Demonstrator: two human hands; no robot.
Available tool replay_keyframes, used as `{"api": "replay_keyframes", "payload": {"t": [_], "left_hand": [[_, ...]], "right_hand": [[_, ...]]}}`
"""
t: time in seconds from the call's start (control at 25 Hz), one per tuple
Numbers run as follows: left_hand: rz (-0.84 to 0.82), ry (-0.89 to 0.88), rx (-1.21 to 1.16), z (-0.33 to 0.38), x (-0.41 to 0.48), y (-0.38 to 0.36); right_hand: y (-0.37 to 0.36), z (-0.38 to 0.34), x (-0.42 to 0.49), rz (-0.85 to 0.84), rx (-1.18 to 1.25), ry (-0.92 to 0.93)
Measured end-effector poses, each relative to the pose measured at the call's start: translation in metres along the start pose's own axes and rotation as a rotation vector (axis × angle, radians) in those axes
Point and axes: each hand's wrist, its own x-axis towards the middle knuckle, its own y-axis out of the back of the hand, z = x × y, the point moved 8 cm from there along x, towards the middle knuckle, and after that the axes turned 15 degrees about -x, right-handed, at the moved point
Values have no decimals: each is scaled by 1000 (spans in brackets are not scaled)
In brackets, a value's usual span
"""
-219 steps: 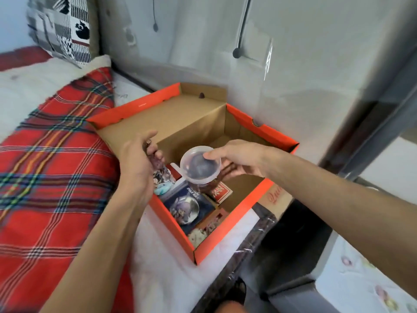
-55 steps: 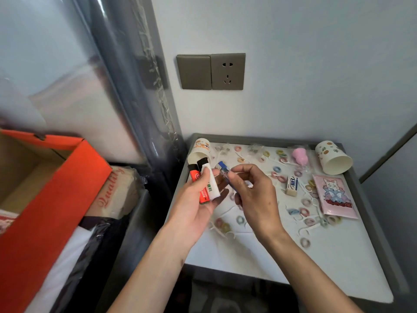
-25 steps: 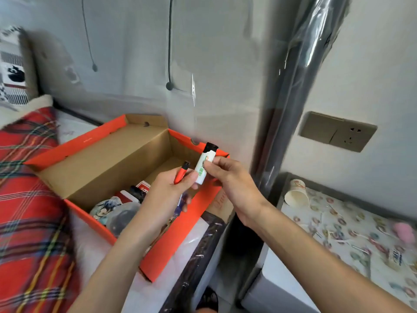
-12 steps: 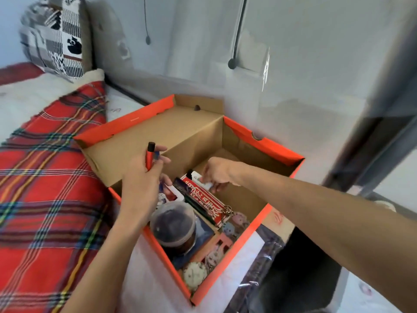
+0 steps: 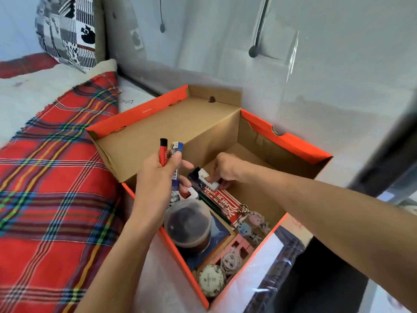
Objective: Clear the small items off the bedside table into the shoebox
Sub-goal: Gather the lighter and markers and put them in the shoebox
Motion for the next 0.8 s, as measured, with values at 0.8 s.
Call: {"api": "replay_keyframes", "payload": {"t": [0.8], "left_hand": [[-2,-10,170,-2,-1,-3]], "right_hand": [[16,-47,-71,-62,628,410]]}}
